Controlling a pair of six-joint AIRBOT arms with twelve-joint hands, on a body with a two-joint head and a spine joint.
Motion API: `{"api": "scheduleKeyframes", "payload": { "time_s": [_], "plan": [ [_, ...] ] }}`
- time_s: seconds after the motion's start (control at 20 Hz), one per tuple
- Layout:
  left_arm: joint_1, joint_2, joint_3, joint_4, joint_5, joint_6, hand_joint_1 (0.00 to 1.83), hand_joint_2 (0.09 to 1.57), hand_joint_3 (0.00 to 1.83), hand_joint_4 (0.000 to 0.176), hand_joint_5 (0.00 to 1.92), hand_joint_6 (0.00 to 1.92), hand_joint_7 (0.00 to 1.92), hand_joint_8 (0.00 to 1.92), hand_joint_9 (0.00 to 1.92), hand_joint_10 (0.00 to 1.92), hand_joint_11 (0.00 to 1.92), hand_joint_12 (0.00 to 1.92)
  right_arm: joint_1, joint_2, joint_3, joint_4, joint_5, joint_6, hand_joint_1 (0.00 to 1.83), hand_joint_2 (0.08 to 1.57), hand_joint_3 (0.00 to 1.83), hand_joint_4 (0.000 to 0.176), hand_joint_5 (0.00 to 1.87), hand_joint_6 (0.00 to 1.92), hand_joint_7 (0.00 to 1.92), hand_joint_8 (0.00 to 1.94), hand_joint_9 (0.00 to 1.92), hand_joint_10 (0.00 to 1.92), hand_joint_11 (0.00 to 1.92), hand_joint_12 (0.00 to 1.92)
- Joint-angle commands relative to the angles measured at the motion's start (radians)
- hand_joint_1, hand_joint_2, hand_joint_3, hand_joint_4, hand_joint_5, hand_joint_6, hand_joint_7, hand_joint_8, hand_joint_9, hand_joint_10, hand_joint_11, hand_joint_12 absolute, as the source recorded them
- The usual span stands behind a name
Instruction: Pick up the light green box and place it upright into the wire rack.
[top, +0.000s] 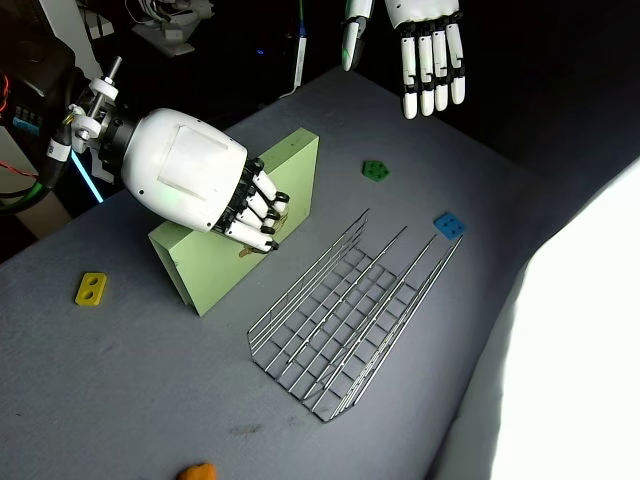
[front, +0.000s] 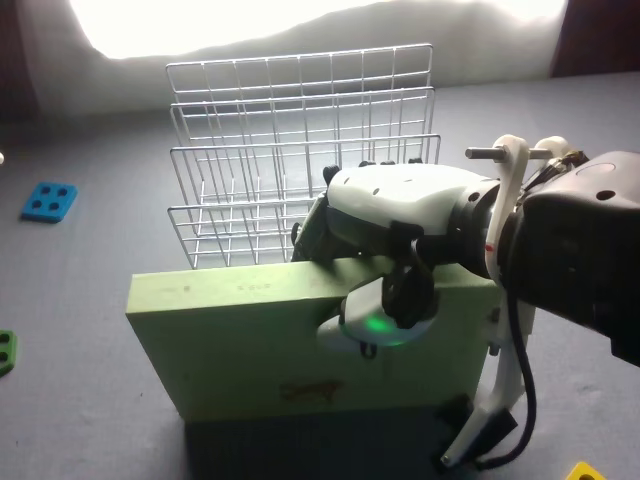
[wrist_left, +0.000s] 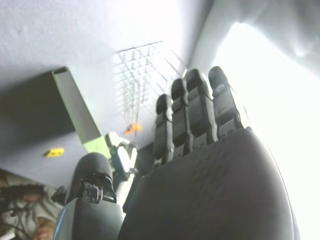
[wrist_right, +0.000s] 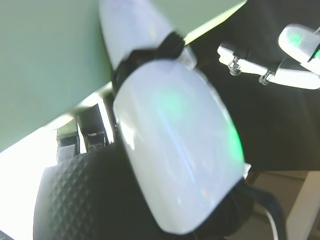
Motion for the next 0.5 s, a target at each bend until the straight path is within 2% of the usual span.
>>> {"api": "scheduleKeyframes", "payload": {
  "time_s": [0.0,0.2,0.25,0.3,0.45],
  "plan": [
    [-0.012,-0.001,-0.003,0.010,0.088,-0.002,0.01,1.24,0.00,0.040,0.20,0.00,0.24,0.00,0.18,0.00,0.00,0.19,0.005,0.001,-0.001,-0.042,-0.011,0.003,1.24,1.12,0.00,0.000,1.05,0.75,0.91,1.29,0.77,1.22,0.58,1.56],
    [-0.012,-0.001,-0.003,0.010,0.088,-0.002,0.00,1.25,0.00,0.039,0.18,0.00,0.22,0.00,0.16,0.00,0.00,0.13,0.013,0.005,-0.001,-0.042,-0.011,0.003,1.25,1.13,0.00,0.000,1.07,0.71,0.89,1.34,0.76,1.29,0.60,1.59],
    [-0.012,-0.002,-0.003,0.010,0.088,-0.002,0.00,1.24,0.00,0.034,0.19,0.00,0.23,0.00,0.16,0.00,0.00,0.10,0.021,0.013,-0.003,-0.042,-0.011,0.003,1.23,1.14,0.01,0.000,0.98,0.87,0.88,1.34,0.74,1.30,0.58,1.57],
    [-0.012,-0.002,-0.004,0.010,0.088,-0.002,0.00,1.24,0.00,0.034,0.19,0.00,0.23,0.00,0.16,0.00,0.00,0.10,0.028,0.021,-0.006,-0.042,-0.011,0.003,1.22,1.15,0.00,0.000,0.96,0.92,0.87,1.35,0.73,1.31,0.58,1.57],
    [-0.012,-0.002,-0.004,0.010,0.088,-0.002,0.00,1.24,0.00,0.033,0.20,0.00,0.23,0.00,0.16,0.00,0.00,0.09,0.070,0.066,-0.033,-0.043,-0.018,-0.003,1.22,1.15,0.00,0.000,0.95,0.93,0.87,1.36,0.72,1.31,0.57,1.57]
  ]
}}
